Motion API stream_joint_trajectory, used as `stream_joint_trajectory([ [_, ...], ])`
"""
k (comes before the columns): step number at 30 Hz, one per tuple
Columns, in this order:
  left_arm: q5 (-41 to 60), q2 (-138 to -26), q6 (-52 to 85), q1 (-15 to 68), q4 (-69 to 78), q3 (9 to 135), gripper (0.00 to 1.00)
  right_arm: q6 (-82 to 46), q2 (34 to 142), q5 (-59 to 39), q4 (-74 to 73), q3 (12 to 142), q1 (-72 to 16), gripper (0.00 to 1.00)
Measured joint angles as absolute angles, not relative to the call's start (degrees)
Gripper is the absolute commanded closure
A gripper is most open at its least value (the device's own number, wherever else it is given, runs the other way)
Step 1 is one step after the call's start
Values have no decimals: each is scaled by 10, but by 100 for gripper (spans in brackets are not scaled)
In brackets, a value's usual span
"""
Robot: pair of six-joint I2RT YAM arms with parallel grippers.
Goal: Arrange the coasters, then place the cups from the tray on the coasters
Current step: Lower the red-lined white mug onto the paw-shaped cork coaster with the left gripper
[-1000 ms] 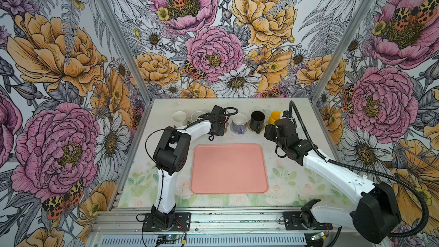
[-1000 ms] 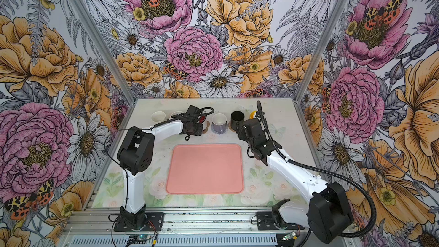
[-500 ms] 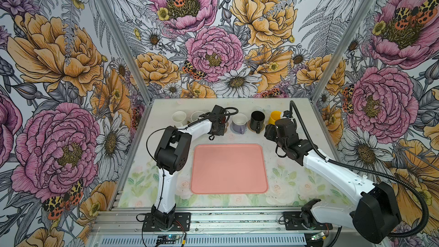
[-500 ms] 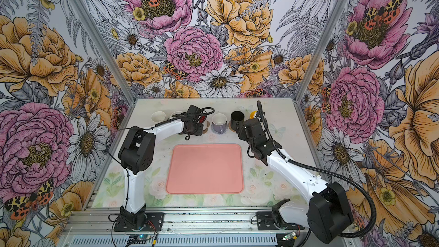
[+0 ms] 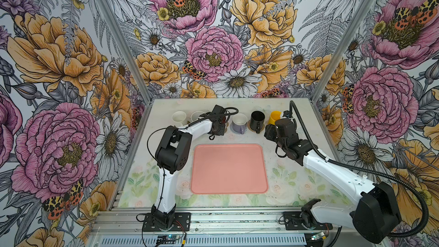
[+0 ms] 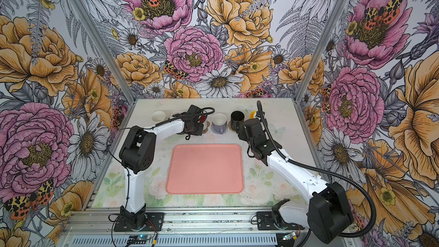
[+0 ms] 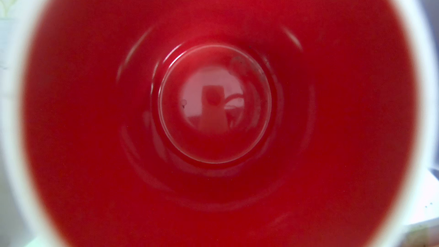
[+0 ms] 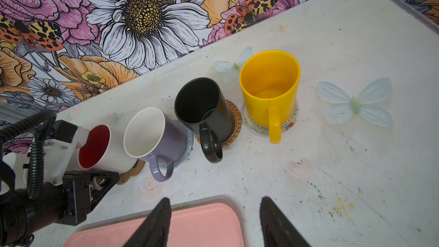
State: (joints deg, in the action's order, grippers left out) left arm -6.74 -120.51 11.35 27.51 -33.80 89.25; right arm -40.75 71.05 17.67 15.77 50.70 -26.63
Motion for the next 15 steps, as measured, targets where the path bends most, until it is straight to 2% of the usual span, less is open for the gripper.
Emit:
stream_joint_trajectory([
  [7,-68,-1205,114,275,-338,893,100,-408,710,175,158,507,-266,38],
  [15,-68,-1206,114,275,-343,896,92,-408,710,175,158,507,-266,38],
])
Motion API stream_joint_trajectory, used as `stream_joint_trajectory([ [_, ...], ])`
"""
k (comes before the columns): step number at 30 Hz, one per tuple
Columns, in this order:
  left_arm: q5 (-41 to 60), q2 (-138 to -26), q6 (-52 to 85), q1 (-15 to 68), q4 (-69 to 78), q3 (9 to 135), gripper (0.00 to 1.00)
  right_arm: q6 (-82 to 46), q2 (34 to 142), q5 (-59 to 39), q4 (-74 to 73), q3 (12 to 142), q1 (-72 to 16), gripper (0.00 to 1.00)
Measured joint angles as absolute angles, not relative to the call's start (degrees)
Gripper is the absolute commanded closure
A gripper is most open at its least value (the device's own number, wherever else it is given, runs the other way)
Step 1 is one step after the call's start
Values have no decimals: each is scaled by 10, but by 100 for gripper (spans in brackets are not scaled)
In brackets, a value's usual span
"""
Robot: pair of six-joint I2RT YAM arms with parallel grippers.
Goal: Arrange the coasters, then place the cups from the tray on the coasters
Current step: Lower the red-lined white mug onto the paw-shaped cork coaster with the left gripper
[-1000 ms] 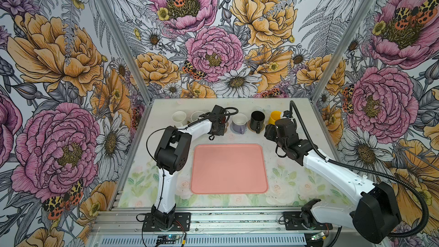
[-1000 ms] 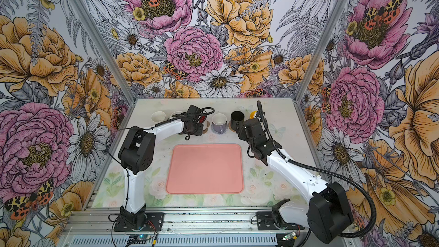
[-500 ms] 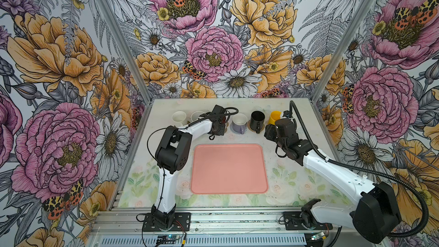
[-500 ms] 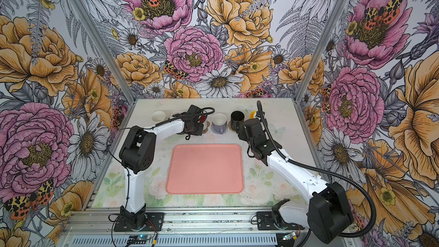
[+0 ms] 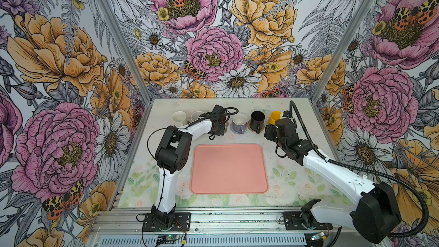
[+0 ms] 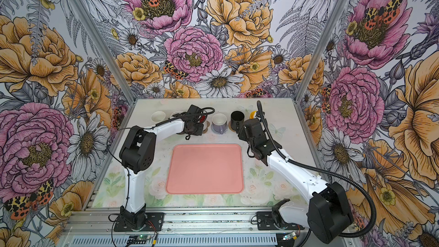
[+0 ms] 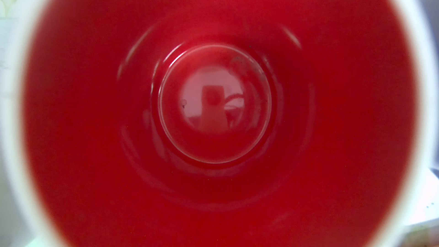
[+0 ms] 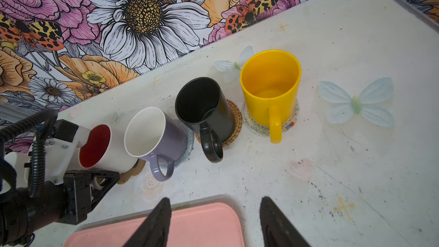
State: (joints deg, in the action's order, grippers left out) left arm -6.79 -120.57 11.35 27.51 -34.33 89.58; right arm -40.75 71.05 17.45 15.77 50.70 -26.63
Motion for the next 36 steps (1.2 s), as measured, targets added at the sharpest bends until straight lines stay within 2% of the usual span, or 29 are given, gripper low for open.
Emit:
stream_joint_trajectory([
  [18,-70,-1206,114,275,-345,899,79,-408,710,172,158,505,-265,38],
  [21,-72,-1206,114,275,-345,900,74,-409,710,172,158,503,-265,38],
  [27,-76,-1206,114,275,-345,901,72,-410,710,172,158,503,-265,38],
  [31,-77,-1206,114,275,-345,901,68,-410,710,172,158,503,-265,38],
  [36,-81,-1206,116,275,-344,901,56,-410,710,172,158,503,-265,38],
])
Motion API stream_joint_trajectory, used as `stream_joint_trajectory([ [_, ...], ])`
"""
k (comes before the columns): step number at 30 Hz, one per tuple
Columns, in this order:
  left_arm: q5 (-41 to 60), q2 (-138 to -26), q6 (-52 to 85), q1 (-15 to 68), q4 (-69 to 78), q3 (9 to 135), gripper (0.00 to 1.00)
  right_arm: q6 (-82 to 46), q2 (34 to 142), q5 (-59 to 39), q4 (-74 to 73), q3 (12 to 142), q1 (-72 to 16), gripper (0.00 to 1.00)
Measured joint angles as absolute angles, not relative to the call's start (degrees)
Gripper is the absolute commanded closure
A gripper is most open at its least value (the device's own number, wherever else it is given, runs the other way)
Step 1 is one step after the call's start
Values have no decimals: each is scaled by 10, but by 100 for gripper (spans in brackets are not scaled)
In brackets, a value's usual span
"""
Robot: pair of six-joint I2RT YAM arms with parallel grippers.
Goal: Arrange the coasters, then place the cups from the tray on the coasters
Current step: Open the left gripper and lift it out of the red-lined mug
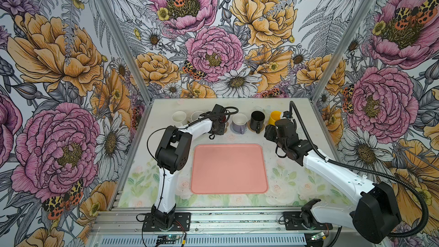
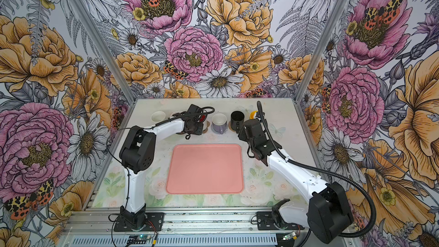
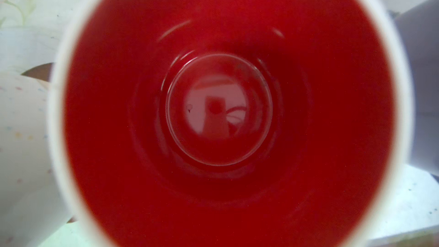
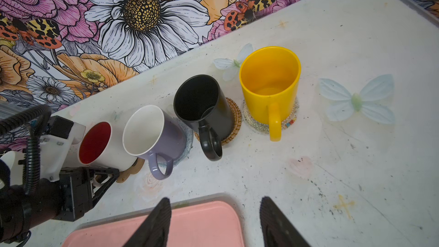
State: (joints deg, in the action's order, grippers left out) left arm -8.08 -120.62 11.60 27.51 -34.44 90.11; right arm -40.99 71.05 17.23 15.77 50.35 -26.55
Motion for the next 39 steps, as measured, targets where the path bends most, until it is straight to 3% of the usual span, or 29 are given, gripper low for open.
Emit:
stream_joint_trajectory([
  [6,-81,-1206,116,275,-344,901,50,-411,710,172,157,501,-265,38],
  [29,-81,-1130,118,280,-343,882,8,-411,695,171,158,488,-265,36],
  [39,-82,-1033,120,290,-341,849,1,-409,673,165,157,481,-265,33],
])
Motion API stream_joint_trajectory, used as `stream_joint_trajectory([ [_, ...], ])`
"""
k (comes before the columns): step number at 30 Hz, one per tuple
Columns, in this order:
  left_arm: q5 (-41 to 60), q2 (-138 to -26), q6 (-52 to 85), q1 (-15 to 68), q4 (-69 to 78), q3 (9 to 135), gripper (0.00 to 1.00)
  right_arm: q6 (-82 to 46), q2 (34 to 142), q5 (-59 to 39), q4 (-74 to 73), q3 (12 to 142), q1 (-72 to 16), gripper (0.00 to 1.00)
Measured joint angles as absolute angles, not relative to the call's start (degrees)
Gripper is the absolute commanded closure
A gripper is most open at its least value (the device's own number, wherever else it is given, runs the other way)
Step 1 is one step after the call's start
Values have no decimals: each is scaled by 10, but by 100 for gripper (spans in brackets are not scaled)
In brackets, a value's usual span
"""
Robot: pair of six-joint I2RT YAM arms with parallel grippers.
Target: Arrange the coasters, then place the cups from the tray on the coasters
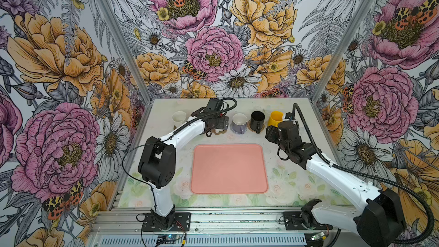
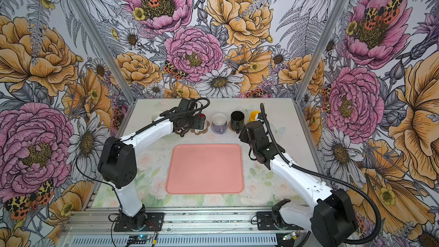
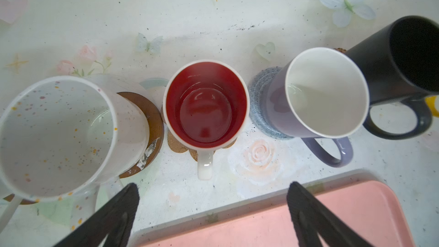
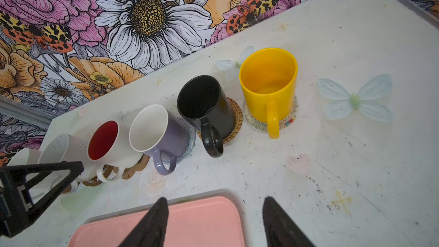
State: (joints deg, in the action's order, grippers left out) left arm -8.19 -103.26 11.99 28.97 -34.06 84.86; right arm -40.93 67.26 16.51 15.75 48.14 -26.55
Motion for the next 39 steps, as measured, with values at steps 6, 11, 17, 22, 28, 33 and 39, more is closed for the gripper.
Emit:
stream_joint_trajectory([
  [6,-83,-950,120,290,-335,815,1,-405,671,161,157,481,-265,32],
  [11,-89,-883,120,290,-325,768,1,-406,671,155,157,481,-265,21],
  [17,-98,-809,120,278,-307,705,1,-401,671,147,157,481,-265,19],
  [22,-113,-760,121,260,-292,649,1,-401,667,142,157,481,-265,3],
  [28,-116,-699,121,232,-266,580,1,-401,662,131,157,481,-265,1],
  [33,-116,-640,122,205,-237,521,1,-401,662,125,157,481,-265,1],
  [39,-123,-589,127,175,-202,459,1,-398,651,123,157,475,-265,1],
])
